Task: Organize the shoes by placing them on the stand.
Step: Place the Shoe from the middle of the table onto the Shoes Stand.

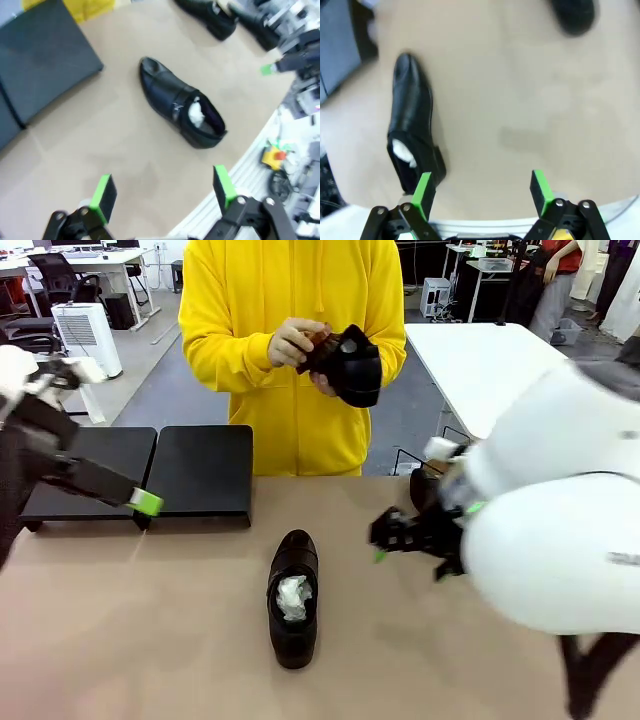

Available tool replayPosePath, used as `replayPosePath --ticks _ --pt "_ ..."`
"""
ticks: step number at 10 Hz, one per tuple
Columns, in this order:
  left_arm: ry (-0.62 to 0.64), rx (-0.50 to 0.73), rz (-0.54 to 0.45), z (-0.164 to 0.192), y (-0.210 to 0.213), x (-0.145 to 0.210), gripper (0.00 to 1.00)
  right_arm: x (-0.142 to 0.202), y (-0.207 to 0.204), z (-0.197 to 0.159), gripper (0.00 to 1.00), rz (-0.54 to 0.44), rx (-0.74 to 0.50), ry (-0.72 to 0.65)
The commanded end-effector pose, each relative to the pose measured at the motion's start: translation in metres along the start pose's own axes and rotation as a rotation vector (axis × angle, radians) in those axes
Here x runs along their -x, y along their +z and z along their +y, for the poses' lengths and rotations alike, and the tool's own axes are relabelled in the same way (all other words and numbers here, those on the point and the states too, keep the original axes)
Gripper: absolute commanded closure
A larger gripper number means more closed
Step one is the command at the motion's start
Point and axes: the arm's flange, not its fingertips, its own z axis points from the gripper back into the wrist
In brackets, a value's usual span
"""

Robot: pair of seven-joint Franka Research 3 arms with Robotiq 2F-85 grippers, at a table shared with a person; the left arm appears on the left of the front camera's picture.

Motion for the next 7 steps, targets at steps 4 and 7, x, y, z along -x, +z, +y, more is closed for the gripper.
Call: replayPosePath --ticks 4,7 --pt "0.097 -0.125 -0.014 -0.064 -0.055 -0.033 0.0 -0.004 0.023 -0.097 0.0 -0.048 0.103 -0.385" --pt "0.099 -0.077 0.076 -0.078 -0.067 -0.023 0.0 -0.044 0.044 -0.059 0.0 -0.05 0.07 -0.303"
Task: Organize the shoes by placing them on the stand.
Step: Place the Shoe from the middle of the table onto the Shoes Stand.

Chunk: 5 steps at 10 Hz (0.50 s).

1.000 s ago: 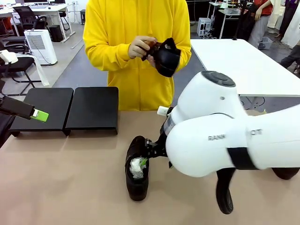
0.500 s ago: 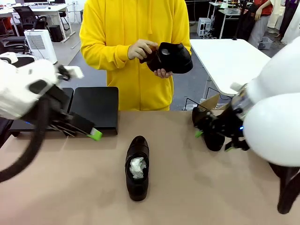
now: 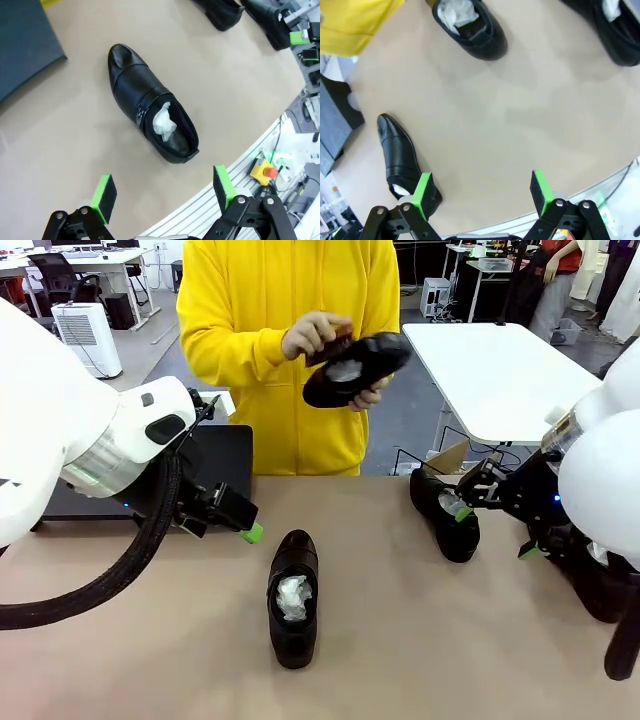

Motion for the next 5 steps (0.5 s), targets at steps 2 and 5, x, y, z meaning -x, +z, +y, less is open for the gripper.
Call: replayPosePath --ticks 2,5 --pt "0.037 -0.095 0.043 -0.02 -0.016 -0.007 0.0 -0.016 0.011 -0.005 0.0 0.06 0.089 0.035" --pt "0.087 -0.104 0.025 -0.071 -0.077 -0.044 0.0 -0.036 0.032 -0.029 0.0 0.034 0.222 -0.058"
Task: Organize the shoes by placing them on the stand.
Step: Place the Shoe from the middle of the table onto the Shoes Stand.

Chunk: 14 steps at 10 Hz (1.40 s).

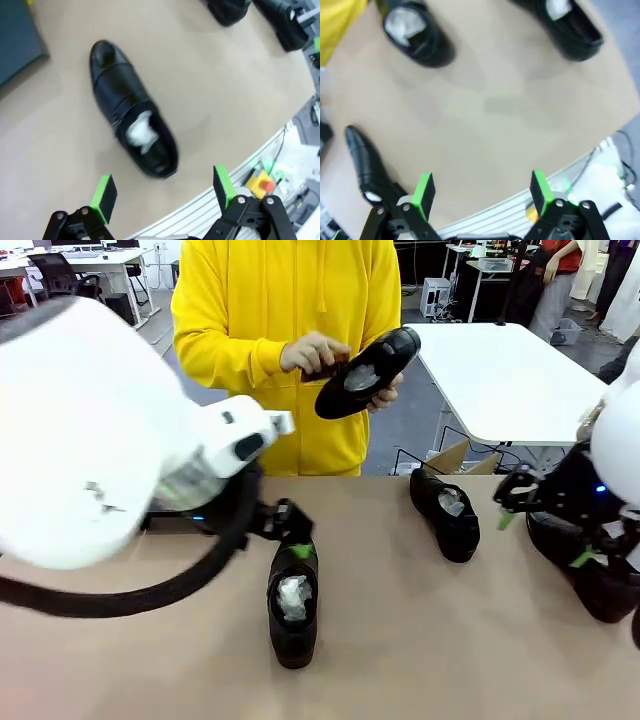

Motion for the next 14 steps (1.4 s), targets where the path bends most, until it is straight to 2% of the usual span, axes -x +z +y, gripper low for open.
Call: replayPosePath --ticks 1,2,5,10,14 --pt "0.153 -0.065 0.041 -0.02 -0.038 -0.035 0.0 0.01 -0.007 0.01 0.0 0.002 -0.044 0.022" --pt "0.208 -0.122 0.089 -0.029 -0.053 -0.039 0.0 0.01 -0.007 0.01 0.0 0.002 -0.044 0.022" --pt "0.24 -0.13 0.143 -0.043 -0.091 -0.047 0.0 0.01 -0.007 0.01 0.0 0.002 -0.044 0.022" --pt "0.324 -0.17 0.204 -0.063 -0.122 -0.039 0.0 0.01 -0.007 0.01 0.0 0.002 -0.044 0.022" --pt "0.373 -0.205 0.222 -0.051 -0.143 -0.034 0.0 0.01 -0.007 0.01 0.0 0.002 -0.044 0.022"
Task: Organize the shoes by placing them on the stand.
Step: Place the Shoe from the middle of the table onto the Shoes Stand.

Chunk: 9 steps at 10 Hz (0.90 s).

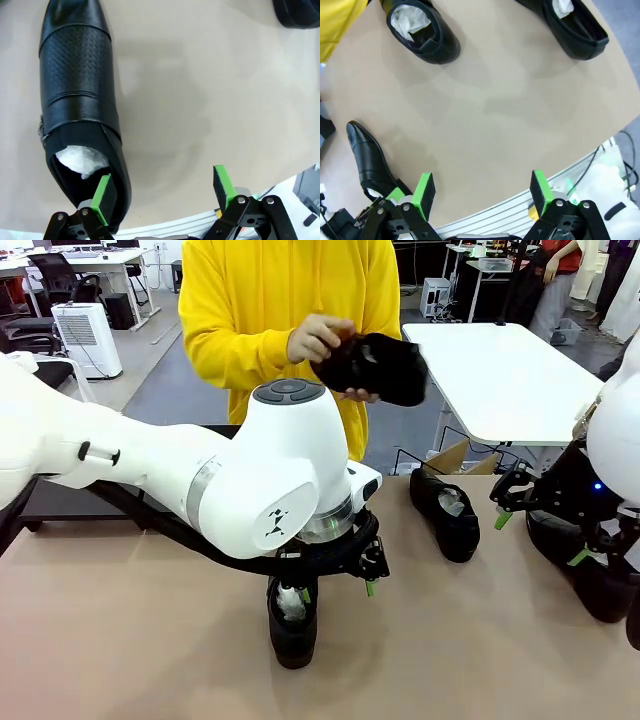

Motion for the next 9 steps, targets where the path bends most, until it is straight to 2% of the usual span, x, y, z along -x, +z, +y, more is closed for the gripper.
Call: replayPosePath --ticks 1,4,5,9 --pt "0.043 -0.048 -0.021 -0.001 -0.012 -0.008 0.0 0.002 -0.005 0.0 0.0 -0.002 -0.024 0.0" --pt "0.021 -0.034 0.039 0.006 -0.027 -0.011 0.0 0.002 -0.005 0.0 0.0 -0.002 -0.024 0.0" --pt "0.0 -0.039 0.046 0.006 -0.028 -0.011 0.08 0.002 -0.005 0.0 0.0 -0.002 -0.024 0.0" --pt "0.008 -0.096 0.06 0.011 -0.027 -0.009 0.79 0.002 -0.005 0.0 0.0 -0.002 -0.024 0.0"
